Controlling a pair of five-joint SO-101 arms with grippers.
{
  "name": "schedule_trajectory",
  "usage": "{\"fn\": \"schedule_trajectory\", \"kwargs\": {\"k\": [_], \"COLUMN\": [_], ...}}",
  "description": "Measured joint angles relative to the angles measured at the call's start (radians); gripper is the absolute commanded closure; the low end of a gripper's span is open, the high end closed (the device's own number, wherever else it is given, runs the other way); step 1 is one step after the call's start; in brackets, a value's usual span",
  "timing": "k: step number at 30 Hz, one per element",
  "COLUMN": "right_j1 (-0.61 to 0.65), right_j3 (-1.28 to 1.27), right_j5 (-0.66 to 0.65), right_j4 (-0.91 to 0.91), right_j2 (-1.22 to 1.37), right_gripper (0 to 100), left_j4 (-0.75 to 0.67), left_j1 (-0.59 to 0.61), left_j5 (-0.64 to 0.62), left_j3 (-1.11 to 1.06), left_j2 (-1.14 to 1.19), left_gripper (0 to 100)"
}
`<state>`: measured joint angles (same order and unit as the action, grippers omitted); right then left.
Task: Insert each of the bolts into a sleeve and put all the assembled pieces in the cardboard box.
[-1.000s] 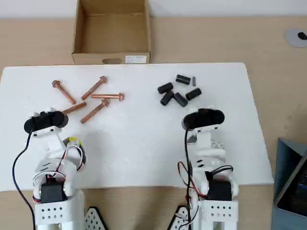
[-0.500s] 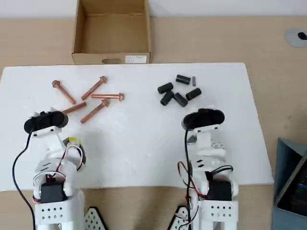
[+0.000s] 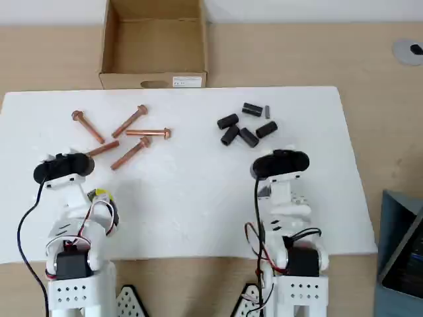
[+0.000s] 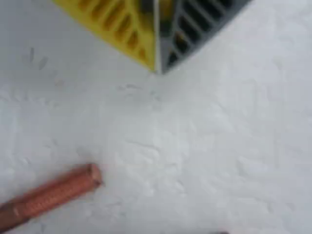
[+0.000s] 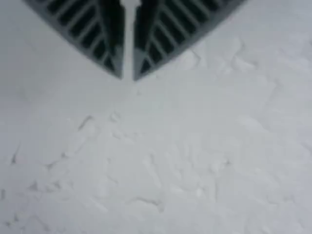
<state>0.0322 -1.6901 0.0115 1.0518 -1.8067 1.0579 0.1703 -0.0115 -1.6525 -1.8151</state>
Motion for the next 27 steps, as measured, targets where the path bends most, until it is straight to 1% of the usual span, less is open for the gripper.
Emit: {"fn": "schedule_trajectory", "kwargs": {"k": [21, 27], "right_j1": [0.0, 0.0], "right_j3": [0.0, 0.037], "right_j5": [0.0, 0.0], "right_j4": [0.0, 0.003], "right_j2": [0.0, 0.0], "right_gripper": [99.0, 99.0], "left_j4": [0.0, -0.02], "left_j1": [-0.032, 0.068], "left_j5": [0.0, 0.0], "left_j3": [0.0, 0.034], "left_j2": [0.0, 0.002], "left_gripper": [100, 100]}}
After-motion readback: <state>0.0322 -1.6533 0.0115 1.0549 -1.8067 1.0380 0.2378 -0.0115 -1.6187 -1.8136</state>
